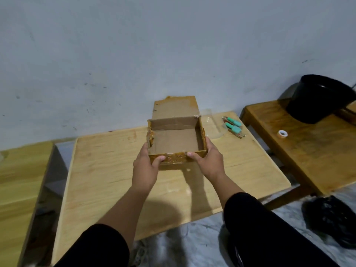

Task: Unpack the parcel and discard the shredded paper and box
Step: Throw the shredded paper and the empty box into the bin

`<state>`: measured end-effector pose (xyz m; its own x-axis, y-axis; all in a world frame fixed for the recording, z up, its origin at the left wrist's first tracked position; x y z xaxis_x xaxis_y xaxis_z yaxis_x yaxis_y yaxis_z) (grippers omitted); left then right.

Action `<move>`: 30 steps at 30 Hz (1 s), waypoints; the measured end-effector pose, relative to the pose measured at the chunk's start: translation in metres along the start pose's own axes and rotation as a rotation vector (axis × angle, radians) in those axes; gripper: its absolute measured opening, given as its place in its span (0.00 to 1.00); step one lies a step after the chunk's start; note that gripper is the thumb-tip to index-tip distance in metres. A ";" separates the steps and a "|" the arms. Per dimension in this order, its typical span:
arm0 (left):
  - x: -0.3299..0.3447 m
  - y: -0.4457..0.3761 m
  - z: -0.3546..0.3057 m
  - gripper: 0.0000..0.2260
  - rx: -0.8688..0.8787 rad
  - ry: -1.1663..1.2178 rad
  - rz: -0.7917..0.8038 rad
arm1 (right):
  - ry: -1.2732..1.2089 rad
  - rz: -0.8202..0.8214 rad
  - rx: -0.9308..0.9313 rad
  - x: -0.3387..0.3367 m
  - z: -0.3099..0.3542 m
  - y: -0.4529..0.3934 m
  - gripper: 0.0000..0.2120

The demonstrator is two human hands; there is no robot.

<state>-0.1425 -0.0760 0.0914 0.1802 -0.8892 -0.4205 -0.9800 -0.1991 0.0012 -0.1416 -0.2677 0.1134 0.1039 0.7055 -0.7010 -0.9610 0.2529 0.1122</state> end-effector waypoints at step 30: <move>0.366 0.212 -0.118 0.32 0.424 -0.075 0.925 | -0.169 -0.695 0.764 -0.220 -0.325 0.198 0.41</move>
<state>-0.2739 -0.4918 0.0447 -0.6541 -0.5897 -0.4738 -0.6846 0.7279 0.0392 -0.4378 -0.5885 0.0611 0.6624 0.3132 -0.6805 -0.2646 0.9477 0.1786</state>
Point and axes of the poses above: each hand's wrist, its own y-axis away from the middle knuckle, its own x-axis out of the palm, z = x × y, the point moved 2 cm from there along -y, towards the middle knuckle, and after that the axes turned 11 degrees about y, right-handed, at the moved point
